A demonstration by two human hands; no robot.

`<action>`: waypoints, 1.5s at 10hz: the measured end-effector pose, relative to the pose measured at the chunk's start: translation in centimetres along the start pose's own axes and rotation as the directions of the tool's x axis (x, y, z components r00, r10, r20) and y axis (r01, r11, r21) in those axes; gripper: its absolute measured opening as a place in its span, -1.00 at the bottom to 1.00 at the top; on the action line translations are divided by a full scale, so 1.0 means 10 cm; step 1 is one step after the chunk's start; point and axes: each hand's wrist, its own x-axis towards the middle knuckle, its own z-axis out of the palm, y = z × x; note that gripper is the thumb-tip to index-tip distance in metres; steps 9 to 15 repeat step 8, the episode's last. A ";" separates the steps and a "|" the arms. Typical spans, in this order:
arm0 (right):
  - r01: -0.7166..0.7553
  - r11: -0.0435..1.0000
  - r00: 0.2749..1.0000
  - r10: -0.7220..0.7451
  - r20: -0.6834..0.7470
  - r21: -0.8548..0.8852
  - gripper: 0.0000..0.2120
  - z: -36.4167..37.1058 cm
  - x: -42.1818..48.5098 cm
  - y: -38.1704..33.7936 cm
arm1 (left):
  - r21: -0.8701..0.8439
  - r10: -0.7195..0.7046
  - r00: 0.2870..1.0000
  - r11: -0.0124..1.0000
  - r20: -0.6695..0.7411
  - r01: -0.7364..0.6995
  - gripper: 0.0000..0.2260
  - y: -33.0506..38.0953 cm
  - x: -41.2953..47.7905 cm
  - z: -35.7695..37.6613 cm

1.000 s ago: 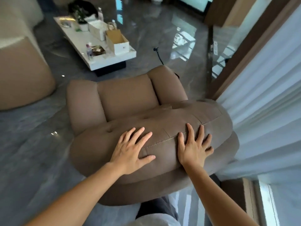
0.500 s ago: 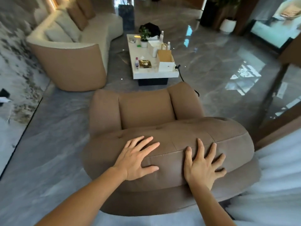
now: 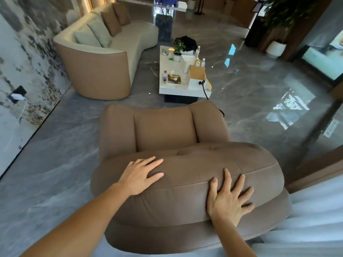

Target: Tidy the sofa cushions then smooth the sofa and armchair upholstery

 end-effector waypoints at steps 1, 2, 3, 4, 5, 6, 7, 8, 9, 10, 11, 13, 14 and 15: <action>0.001 1.000 1.000 0.000 0.001 -0.017 -0.39 0.04 -0.10 -0.01 | -0.098 -0.021 1.000 0.995 0.000 0.021 -0.38 -0.05 -0.09 -0.01; -0.009 1.000 1.000 0.010 0.008 -0.018 -0.38 0.11 -0.20 -0.06 | -0.140 -0.065 0.998 0.988 -0.004 0.064 -0.47 -0.10 -0.15 0.00; -0.016 1.000 0.999 0.017 0.045 -0.021 -0.37 0.13 -0.28 -0.16 | -0.119 -0.118 0.993 0.986 -0.001 0.117 -0.50 -0.14 -0.18 -0.01; -0.010 1.000 0.999 0.010 0.044 -0.008 -0.37 0.17 -0.33 -0.24 | -0.100 -0.149 0.989 0.984 0.005 0.149 -0.49 -0.20 -0.22 -0.05; -0.017 1.000 0.997 0.017 0.069 0.008 -0.40 0.16 -0.34 -0.29 | -0.100 -0.169 0.986 0.981 0.000 0.168 -0.48 -0.22 -0.26 -0.08; -0.020 0.999 0.995 0.016 0.094 0.049 -0.42 0.08 -0.33 -0.36 | -0.129 -0.180 0.983 0.975 0.026 0.182 -0.49 -0.19 -0.26 -0.16; -0.020 0.993 0.998 0.012 0.069 0.116 -0.49 -0.02 -0.32 -0.38 | -0.132 -0.142 0.989 0.980 0.044 0.146 -0.49 -0.24 -0.33 -0.21; 0.359 0.895 0.933 -0.341 -0.113 0.266 -0.62 -0.16 -0.34 -0.77 | -0.169 -0.128 0.988 0.975 0.088 0.142 -0.57 -0.41 -0.31 -0.48; 0.359 0.895 0.933 -0.341 -0.113 0.266 -0.62 -0.16 -0.34 -0.77 | -0.169 -0.128 0.988 0.975 0.088 0.142 -0.57 -0.41 -0.31 -0.48; 0.359 0.895 0.933 -0.341 -0.113 0.266 -0.62 -0.16 -0.34 -0.77 | -0.169 -0.128 0.988 0.975 0.088 0.142 -0.57 -0.41 -0.31 -0.48; 0.359 0.895 0.933 -0.341 -0.113 0.266 -0.62 -0.16 -0.34 -0.77 | -0.169 -0.128 0.988 0.975 0.088 0.142 -0.57 -0.41 -0.31 -0.48; 0.359 0.895 0.933 -0.341 -0.113 0.266 -0.62 -0.16 -0.34 -0.77 | -0.169 -0.128 0.988 0.975 0.088 0.142 -0.57 -0.41 -0.31 -0.48; 0.359 0.895 0.933 -0.341 -0.113 0.266 -0.62 -0.16 -0.34 -0.77 | -0.169 -0.128 0.988 0.975 0.088 0.142 -0.57 -0.41 -0.31 -0.48; 0.359 0.895 0.933 -0.341 -0.113 0.266 -0.62 -0.16 -0.34 -0.77 | -0.169 -0.128 0.988 0.975 0.088 0.142 -0.57 -0.41 -0.31 -0.48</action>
